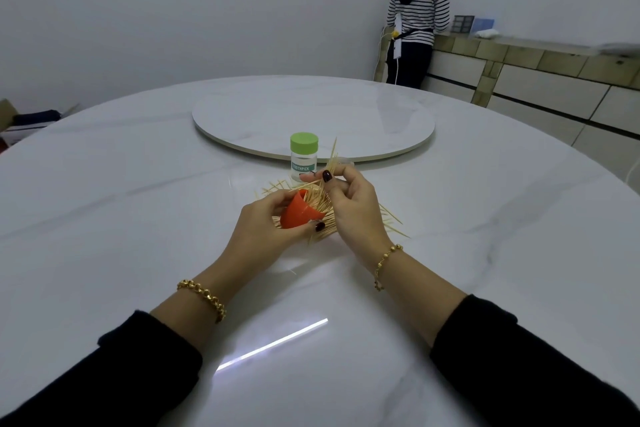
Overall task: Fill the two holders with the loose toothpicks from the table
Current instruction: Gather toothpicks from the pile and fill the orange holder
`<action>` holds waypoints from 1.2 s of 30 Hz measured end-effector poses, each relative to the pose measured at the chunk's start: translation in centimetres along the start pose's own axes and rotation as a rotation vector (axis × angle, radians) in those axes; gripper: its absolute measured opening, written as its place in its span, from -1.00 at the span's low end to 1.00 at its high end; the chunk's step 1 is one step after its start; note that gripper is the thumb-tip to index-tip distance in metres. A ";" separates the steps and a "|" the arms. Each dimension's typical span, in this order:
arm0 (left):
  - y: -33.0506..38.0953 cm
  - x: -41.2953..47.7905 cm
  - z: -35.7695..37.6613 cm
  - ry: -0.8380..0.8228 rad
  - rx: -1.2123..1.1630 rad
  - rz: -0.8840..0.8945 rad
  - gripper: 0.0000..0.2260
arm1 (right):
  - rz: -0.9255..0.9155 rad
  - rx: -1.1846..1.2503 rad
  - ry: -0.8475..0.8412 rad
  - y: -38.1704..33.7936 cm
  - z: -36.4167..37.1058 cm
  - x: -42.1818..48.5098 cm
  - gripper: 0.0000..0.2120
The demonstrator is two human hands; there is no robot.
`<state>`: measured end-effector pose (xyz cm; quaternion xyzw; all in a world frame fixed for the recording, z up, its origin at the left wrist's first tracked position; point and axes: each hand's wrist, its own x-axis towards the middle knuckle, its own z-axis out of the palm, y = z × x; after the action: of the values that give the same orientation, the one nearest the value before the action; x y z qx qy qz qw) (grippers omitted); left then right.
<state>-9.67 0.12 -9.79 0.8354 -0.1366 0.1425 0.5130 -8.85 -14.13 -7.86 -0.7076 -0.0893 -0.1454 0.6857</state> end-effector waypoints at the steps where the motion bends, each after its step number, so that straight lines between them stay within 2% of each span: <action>1: 0.0 0.0 0.0 0.002 -0.001 0.003 -0.49 | -0.001 0.000 -0.003 0.0 0.0 0.0 -0.82; 7: 0.1 0.0 0.0 0.003 -0.010 0.001 -0.49 | -0.006 0.024 -0.010 0.1 0.0 -0.1 -0.86; 11: 0.3 -0.1 -0.1 -0.003 -0.023 0.002 -0.51 | 0.002 0.058 0.015 0.1 -0.1 -0.1 -0.80; 14: 0.6 -0.2 -0.2 -0.005 -0.037 0.008 -0.53 | -0.061 -0.002 0.037 0.2 -0.1 -0.2 -0.71; 18: 0.7 -0.2 -0.2 -0.001 -0.060 0.000 -0.56 | -0.160 -0.135 -0.027 0.7 -0.2 -0.4 -0.65; 25: 0.5 -0.2 -0.3 0.011 -0.060 -0.002 -0.60 | -0.231 -0.303 -0.195 1.1 0.1 -0.8 -0.55; 30: 0.6 -0.2 -0.4 0.011 -0.072 0.004 -0.58 | -0.246 -0.256 -0.122 1.2 -0.4 -0.5 -0.58; 36: 0.6 -0.1 -0.5 0.004 -0.064 0.015 -0.56 | -0.108 -0.215 -0.025 1.7 -0.7 0.1 -0.74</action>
<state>-10.04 0.26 -9.11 0.8173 -0.1463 0.1435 0.5385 -8.24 -14.94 -9.41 -0.7731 -0.1197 -0.1818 0.5957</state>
